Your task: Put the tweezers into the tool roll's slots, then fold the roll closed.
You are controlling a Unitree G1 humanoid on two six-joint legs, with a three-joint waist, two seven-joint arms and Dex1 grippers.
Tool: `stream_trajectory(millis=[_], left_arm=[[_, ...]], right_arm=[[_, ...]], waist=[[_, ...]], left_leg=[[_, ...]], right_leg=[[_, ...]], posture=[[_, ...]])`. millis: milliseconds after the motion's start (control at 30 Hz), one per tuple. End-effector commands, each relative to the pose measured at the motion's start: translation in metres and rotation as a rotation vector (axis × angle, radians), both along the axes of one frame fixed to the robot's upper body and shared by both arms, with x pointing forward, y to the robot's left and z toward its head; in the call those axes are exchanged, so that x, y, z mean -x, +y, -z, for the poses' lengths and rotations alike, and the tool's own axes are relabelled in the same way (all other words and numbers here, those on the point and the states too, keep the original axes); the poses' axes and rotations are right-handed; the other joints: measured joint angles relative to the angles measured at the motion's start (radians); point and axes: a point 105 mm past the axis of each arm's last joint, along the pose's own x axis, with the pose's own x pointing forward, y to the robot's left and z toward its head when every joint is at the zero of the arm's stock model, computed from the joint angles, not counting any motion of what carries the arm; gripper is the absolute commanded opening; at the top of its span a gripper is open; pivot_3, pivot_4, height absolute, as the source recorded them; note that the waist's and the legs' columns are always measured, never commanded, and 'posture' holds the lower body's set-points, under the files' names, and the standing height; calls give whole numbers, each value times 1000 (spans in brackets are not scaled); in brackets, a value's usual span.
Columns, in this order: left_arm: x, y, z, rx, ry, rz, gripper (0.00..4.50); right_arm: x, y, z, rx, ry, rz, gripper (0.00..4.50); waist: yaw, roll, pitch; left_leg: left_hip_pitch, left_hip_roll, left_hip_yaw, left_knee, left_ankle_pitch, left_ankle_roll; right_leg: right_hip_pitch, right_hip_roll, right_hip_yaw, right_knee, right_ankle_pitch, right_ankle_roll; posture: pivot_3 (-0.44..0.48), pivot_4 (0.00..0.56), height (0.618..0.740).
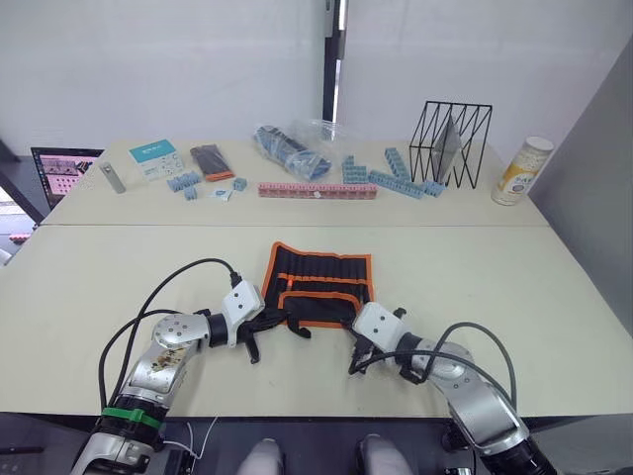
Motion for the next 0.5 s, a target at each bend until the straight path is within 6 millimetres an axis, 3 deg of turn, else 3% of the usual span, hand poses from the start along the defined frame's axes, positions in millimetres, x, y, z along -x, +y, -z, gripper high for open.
stream_trajectory(millis=[33,133,267,400,500], left_arm=[[0,-3,0,-13,-2,2,22],[-1,-4,-6,-9,-19,5,22],[0,-8,-11,-9,-33,22,0],[0,-9,-12,-4,-36,22,0],[1,-10,-10,-4,-34,21,0]], right_arm=[[3,0,-26,-165,-19,55,0],[6,-16,-40,-281,1,157,0],[14,-32,-42,-329,55,242,1194],[9,-45,-32,-372,201,337,2541],[-4,-52,-23,-394,286,401,2541]], waist=[[-1,0,0],[3,1,1],[7,1,1],[4,1,1],[3,2,1]], left_leg=[[-1,0,0,0,0,0],[-7,0,0,0,0,0],[-14,0,0,0,0,0],[-14,0,0,0,0,0],[-14,1,1,0,0,0]], right_leg=[[-1,0,0,0,0,0],[-8,0,0,1,4,6],[-14,1,0,1,5,7],[-15,1,0,1,5,7],[-15,1,0,1,4,7]], posture=[[0,150,737],[0,150,737],[0,150,737],[0,150,737],[0,150,737]])
